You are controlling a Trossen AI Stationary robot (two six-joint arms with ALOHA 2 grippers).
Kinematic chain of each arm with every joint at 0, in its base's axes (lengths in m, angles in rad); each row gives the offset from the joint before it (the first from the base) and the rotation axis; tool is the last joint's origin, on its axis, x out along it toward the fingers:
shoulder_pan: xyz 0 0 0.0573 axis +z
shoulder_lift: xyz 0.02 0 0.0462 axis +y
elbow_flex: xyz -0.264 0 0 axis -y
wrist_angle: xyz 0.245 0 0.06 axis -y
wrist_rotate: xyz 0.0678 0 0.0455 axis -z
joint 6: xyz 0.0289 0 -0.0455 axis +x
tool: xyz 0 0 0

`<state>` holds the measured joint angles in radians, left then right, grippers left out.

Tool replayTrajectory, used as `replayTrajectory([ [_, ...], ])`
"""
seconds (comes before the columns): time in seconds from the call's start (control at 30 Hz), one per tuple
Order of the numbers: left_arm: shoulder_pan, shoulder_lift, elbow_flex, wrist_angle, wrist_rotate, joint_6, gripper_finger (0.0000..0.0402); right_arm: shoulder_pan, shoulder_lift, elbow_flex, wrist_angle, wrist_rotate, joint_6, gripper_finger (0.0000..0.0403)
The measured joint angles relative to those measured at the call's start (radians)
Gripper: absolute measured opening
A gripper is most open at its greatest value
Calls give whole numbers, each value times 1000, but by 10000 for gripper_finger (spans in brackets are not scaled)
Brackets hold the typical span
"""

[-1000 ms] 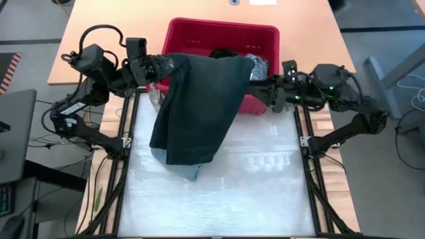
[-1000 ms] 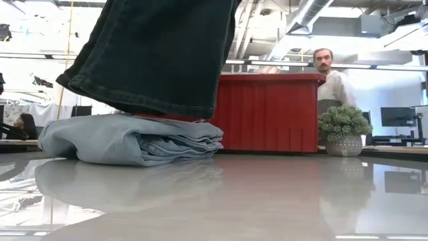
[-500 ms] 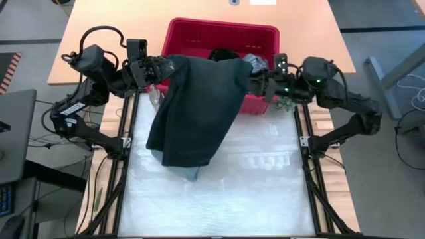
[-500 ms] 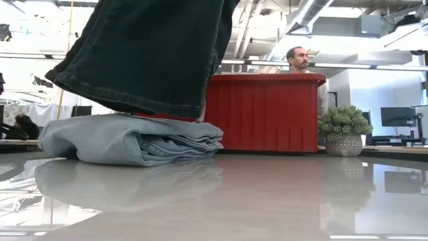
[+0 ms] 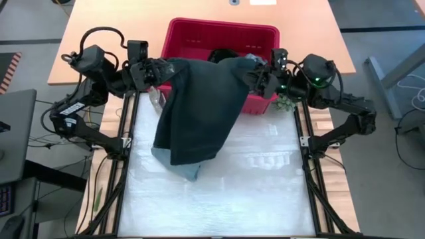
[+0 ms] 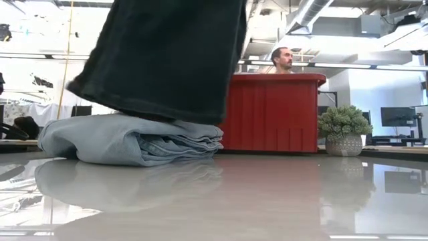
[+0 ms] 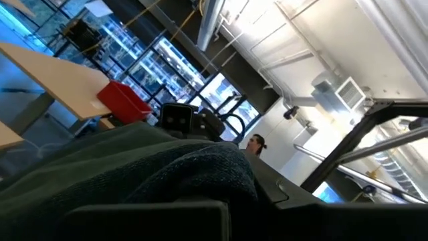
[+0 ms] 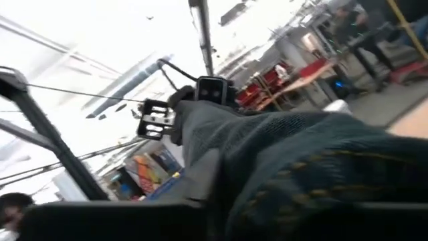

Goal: Fold laundry
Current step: Fold the black pants from the red laundry bin

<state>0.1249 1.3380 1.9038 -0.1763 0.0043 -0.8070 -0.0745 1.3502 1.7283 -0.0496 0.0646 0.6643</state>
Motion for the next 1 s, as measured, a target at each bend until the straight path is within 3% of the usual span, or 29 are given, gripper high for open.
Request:
replayTrajectory([
  [0.1, 0, 0, 0, 27, 18, -20, 0, 9, -3, 7, 48, -15, -19, 37],
  [0.13, 0, 0, 0, 34, 18, -32, 0, 9, -6, 21, 49, -17, -32, 26],
  [0.23, 1, 7, 0, 54, 44, -66, 0, 9, -8, 85, 24, -22, -45, 26],
  [0.4, -3, 45, 0, 51, 190, -112, 0, 40, -12, 163, -133, -17, -59, 25],
  [0.6, -56, 89, 0, 74, 241, -102, 0, 93, -26, 200, -263, -3, -90, 25],
  [0.8, -113, 90, -1, 44, 192, 14, 0, 202, -53, 207, -362, 39, -95, 25],
  [1.0, -296, 115, 0, 44, 31, 200, 0, 415, -40, 205, -378, 139, -163, 25],
])
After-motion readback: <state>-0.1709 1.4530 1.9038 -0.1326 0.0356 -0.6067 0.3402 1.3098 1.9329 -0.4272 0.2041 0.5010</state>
